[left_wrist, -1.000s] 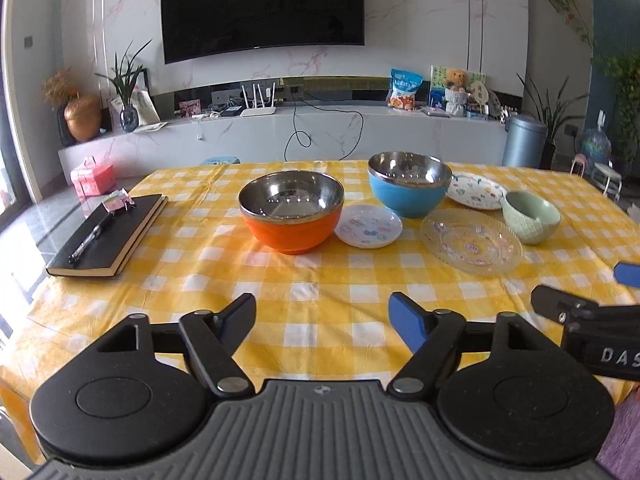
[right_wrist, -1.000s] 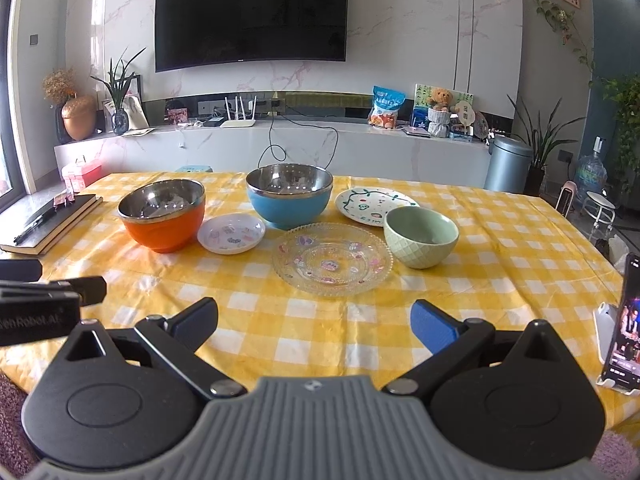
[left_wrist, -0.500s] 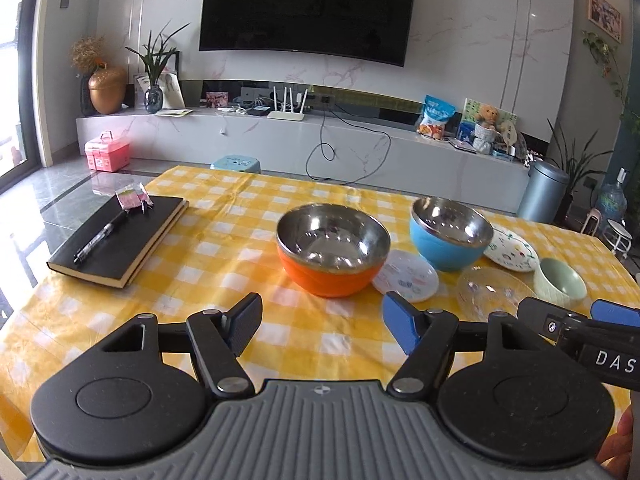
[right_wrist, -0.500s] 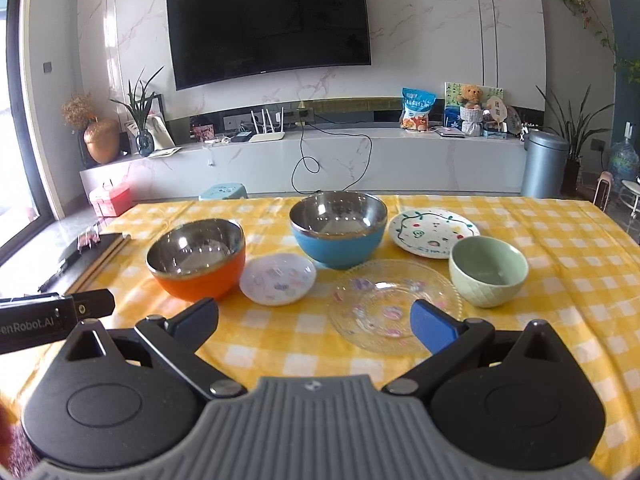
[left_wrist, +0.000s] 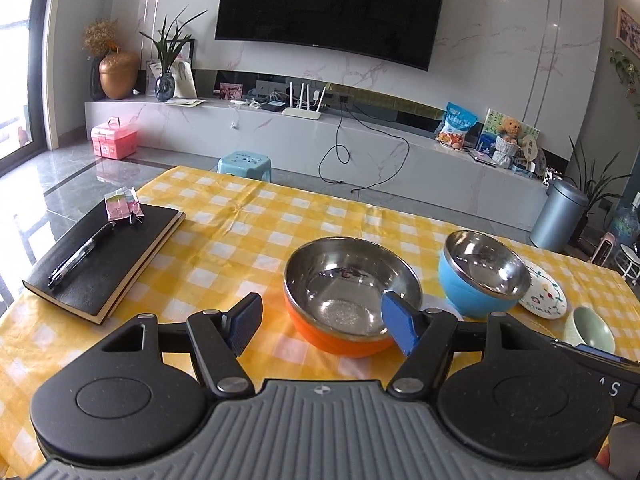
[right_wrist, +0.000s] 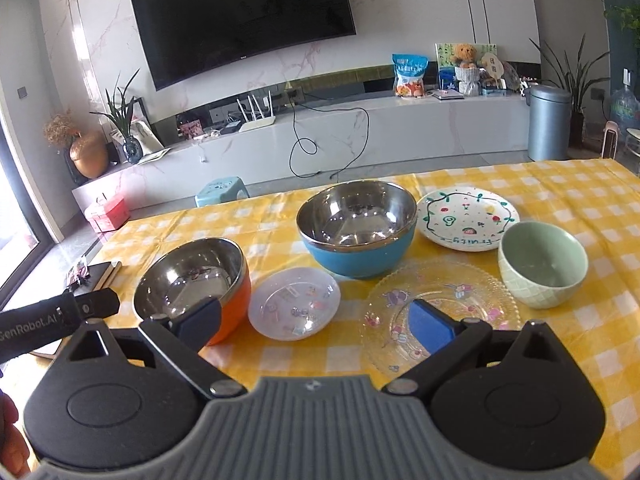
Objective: Organize plates and bowls
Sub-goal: 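Reach the right gripper to the orange bowl rim and close on it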
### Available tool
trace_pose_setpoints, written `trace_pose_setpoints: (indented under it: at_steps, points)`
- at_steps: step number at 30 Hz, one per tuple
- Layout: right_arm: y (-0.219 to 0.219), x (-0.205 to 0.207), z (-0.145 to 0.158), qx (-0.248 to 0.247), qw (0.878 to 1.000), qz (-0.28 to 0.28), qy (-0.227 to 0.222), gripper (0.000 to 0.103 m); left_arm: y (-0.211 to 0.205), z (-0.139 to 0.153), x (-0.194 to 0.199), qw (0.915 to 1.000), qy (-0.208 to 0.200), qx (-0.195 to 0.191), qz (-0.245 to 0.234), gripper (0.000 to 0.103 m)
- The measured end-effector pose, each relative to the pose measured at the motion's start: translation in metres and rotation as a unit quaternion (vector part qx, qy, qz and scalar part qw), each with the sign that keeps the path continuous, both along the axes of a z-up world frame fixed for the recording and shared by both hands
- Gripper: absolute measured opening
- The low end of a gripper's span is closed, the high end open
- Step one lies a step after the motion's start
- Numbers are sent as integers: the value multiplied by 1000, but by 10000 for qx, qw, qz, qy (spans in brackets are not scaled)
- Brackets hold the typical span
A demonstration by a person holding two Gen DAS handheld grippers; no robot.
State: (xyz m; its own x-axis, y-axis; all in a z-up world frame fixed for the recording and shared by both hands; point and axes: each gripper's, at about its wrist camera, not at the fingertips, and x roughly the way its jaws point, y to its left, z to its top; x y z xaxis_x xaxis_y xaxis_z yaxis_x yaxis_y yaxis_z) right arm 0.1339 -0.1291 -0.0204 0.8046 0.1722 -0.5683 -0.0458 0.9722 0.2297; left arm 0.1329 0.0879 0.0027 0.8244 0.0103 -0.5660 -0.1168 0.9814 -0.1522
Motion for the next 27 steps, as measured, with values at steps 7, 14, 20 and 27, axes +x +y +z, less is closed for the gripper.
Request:
trace_pose_setpoints:
  at_steps: [7,14,20,27]
  points:
    - [15,36,-8,201,9997,-23,166,84,9,-10,32,9993,194,-285,140,80]
    - [37,63,-16,313,9990,121,286,65,18,-24,57,9980,378,-374,331,68]
    - [55,77,-25,463,9972,256,523,48,22,-40,67,9965,606,-379,436,49]
    - [61,85,-33,609,9947,244,794,23,21,-45,70,9956,711,-459,411,27]
